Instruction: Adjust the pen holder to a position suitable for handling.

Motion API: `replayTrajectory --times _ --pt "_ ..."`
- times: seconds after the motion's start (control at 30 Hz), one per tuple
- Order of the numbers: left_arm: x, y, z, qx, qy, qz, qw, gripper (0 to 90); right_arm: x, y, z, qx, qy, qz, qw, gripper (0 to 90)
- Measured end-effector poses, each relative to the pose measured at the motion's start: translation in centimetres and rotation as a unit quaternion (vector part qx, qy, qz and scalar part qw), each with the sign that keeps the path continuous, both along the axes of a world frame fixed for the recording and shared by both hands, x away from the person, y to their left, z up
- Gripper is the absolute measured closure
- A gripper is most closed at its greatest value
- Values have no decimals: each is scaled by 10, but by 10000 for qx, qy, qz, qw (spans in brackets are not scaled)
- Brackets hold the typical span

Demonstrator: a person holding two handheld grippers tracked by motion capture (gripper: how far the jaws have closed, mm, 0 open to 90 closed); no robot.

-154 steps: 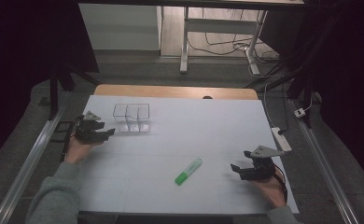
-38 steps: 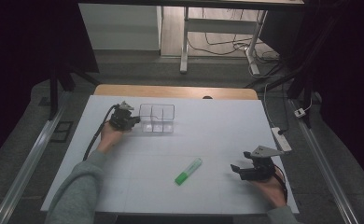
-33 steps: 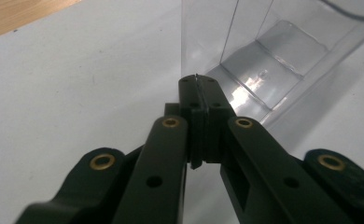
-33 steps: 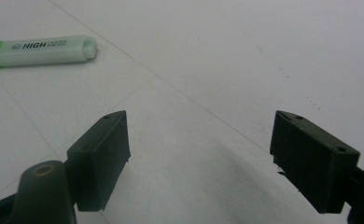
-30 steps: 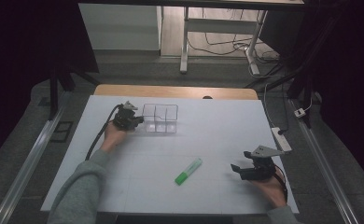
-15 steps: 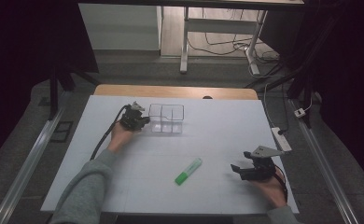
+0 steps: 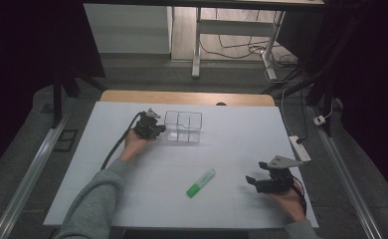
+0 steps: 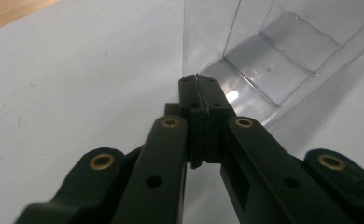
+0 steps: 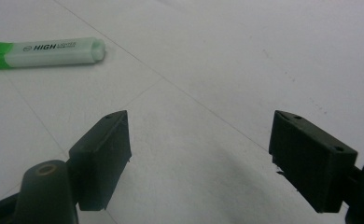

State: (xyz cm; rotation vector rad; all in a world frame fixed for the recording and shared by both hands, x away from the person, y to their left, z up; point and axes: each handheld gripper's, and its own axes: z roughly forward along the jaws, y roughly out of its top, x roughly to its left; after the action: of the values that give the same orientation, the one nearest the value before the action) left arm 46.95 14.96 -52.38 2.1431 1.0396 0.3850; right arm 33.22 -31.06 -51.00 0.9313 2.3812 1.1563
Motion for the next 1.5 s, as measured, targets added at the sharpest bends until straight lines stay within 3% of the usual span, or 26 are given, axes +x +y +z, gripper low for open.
replayTrajectory --times 0.73,1.0,1.17,1.37,1.5 --pt "0 -24 -1 34 -5 -265 9996 886 0 -1 0 7 14 -75 10000 209" --pt "-3 -11 7 -43 -80 -210 9997 887 0 -2 1 -2 4 -76 10000 210" --pt "-24 -3 12 73 -179 -226 9996 887 1 -2 0 2 8 -87 10000 210" --pt "-53 7 21 -9 -261 -204 9995 881 1 0 -1 1 -14 -27 10000 213" --pt "-75 12 29 -71 -319 -245 9992 772 1 0 -1 -15 17 0 10000 215"
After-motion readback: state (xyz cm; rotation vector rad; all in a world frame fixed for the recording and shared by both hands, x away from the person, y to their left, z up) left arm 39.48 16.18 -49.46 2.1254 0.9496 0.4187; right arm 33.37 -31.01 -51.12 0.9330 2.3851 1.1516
